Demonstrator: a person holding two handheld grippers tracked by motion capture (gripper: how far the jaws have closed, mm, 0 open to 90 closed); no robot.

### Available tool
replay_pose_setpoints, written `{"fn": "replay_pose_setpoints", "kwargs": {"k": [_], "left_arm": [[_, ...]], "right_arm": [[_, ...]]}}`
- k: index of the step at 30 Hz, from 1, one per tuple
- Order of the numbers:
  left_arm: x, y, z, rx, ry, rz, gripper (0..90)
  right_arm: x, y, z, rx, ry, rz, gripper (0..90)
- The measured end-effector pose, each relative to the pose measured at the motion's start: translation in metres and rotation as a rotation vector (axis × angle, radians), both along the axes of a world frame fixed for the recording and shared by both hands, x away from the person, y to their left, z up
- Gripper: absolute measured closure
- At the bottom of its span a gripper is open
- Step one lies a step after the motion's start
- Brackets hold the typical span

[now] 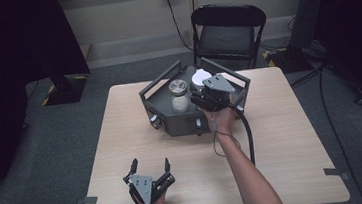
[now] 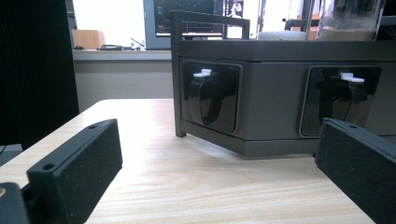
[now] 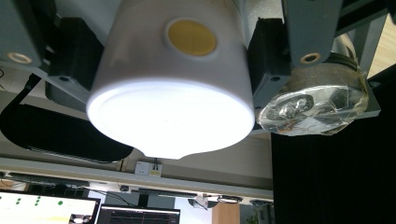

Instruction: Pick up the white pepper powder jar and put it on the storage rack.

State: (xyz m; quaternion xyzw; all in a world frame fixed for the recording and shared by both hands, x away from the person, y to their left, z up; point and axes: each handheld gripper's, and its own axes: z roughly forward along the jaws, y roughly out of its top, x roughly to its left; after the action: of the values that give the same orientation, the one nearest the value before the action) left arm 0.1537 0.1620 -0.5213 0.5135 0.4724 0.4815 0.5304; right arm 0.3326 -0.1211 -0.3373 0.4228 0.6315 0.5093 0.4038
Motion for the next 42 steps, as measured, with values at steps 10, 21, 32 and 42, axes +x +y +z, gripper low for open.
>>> {"fn": "replay_pose_setpoints", "kwargs": {"k": [10, 21, 32, 42], "left_arm": [[0.0, 0.001, 0.0, 0.0, 0.0, -0.004, 0.1], [0.0, 0.001, 0.0, 0.0, 0.0, -0.004, 0.0], [0.0, 0.001, 0.0, 0.0, 0.0, -0.004, 0.0], [0.0, 0.001, 0.0, 0.0, 0.0, -0.004, 0.0]], "right_arm": [[-0.001, 0.002, -0.004, 0.008, -0.008, -0.012, 28.0], [-0.001, 0.001, -0.012, 0.03, -0.041, -0.012, 0.0], [-0.011, -0.002, -0.013, 0.051, -0.053, -0.007, 0.0], [-0.027, -0.011, -0.014, 0.045, -0.05, 0.003, 0.0]]}}
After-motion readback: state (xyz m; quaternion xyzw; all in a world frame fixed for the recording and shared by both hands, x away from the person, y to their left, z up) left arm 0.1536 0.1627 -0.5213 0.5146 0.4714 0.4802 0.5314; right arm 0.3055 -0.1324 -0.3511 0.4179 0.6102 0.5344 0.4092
